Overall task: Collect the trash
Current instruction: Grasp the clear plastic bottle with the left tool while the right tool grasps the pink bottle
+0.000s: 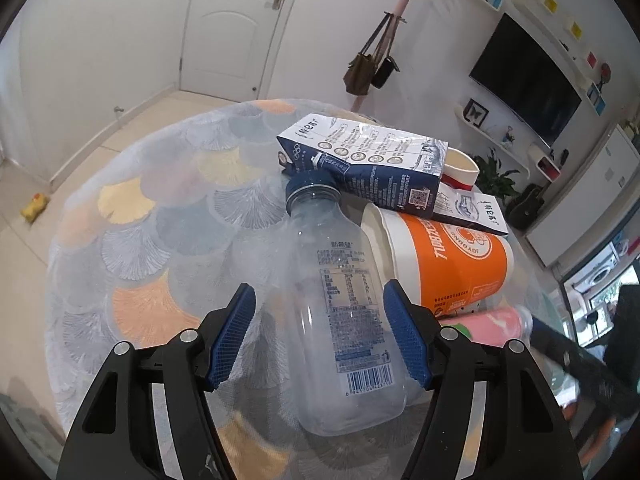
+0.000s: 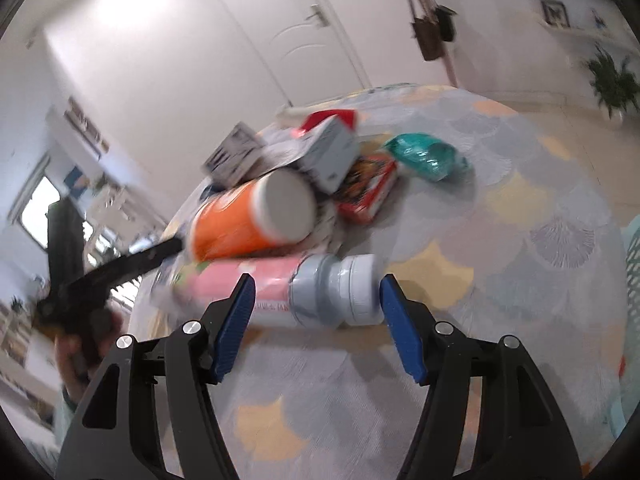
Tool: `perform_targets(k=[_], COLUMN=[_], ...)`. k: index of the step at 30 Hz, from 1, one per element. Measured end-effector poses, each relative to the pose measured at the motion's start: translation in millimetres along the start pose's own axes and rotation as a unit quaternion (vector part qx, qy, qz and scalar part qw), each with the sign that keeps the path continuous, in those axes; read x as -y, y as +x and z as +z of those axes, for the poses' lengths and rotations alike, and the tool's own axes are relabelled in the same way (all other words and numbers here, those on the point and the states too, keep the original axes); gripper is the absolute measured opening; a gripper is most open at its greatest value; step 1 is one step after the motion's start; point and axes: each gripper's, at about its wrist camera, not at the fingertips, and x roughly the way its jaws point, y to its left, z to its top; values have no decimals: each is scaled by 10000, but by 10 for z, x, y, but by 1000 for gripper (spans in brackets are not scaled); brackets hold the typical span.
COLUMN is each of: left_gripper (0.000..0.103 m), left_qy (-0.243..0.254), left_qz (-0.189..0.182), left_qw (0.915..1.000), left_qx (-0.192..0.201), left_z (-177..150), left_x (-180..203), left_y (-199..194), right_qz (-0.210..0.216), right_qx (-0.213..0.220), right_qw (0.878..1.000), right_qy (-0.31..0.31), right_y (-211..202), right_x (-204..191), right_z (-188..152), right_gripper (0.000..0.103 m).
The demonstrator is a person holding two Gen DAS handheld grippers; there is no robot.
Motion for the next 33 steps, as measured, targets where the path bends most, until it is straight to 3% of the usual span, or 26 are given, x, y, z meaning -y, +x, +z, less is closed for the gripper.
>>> perform_targets(k=[6,11,15,20,24,27,30,33], left_gripper=[65,60,56,55,55,55,55,55], left_qy=[104,234,234,256,139,102,111,140], left_qz=[140,335,300,324,254,209,221,223], left_qw=[9997,9986,9987,9988,9994,9997,9996,9995], left_qx=[-177,-327,-336,-280,-209,-118,-102,-196], left_z=[46,15,-6,-49,-81,-66,-63,-77], left_x=[36,113,97,68,-33,-113,-145,-153], left_y=[98,145,129,52,-73,-171,-210,-215], right_qz=[36,199,-175,-402,-346,-537,-651,-498], right_qx=[-243,-453,-326,-427,-787,-1114,-1257,-1466], right_qw=[9984,9884,9790,9662,9504,9401,9368,9379], right_qy=[-515,-1435,-2006,-2512,-2988,-3178,-3198,-3105], right_y=[-121,-301,-375,-107,187,474,570,521], right_x=[-262,-642,-831,-984,-1147,-1182,-1185,-1229], right_z=[-218,-417,-468,-224,-134,-104,-96,-90], right_gripper=[61,61,61,63,64,64,64,64])
